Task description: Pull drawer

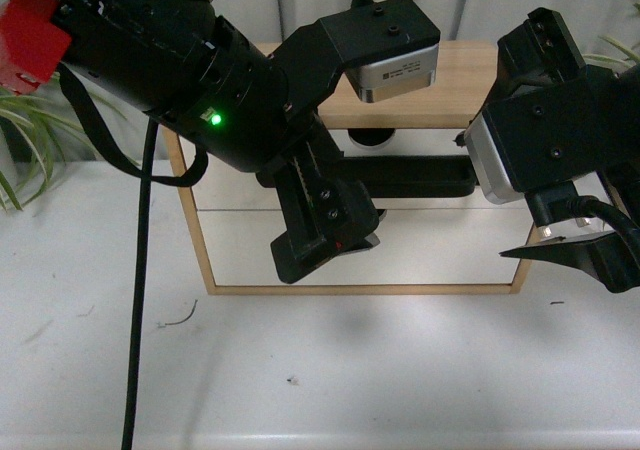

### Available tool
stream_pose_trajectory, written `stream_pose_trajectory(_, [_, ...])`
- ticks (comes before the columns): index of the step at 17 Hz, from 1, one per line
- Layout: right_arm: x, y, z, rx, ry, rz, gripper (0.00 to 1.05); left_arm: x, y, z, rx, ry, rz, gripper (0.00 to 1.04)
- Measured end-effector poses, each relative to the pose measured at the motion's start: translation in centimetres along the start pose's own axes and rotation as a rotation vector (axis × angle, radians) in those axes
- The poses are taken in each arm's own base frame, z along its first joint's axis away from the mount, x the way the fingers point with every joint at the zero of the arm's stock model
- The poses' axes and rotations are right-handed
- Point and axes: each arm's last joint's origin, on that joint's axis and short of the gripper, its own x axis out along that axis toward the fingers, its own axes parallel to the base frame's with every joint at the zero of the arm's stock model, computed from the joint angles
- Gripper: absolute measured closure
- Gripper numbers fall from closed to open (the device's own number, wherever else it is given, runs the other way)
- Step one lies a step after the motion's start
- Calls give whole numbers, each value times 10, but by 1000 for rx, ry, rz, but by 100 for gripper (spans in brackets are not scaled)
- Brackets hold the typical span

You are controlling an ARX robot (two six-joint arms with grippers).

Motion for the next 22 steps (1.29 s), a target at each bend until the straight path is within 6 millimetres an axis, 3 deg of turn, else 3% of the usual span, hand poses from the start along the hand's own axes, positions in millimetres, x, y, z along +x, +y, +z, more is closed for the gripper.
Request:
stream_pose_trajectory(7, [26, -2, -2, -10, -5, 18, 6, 6, 6, -5, -19, -10, -11, 7])
stream_pose_trajectory(9, [39, 2, -2, -11, -16, 23, 6, 23, 4, -14, -26, 5, -23, 7])
stream_pose_trajectory(22, [57, 18, -5, 19, -28, 34, 6, 39, -9, -16, -12, -9, -57, 7])
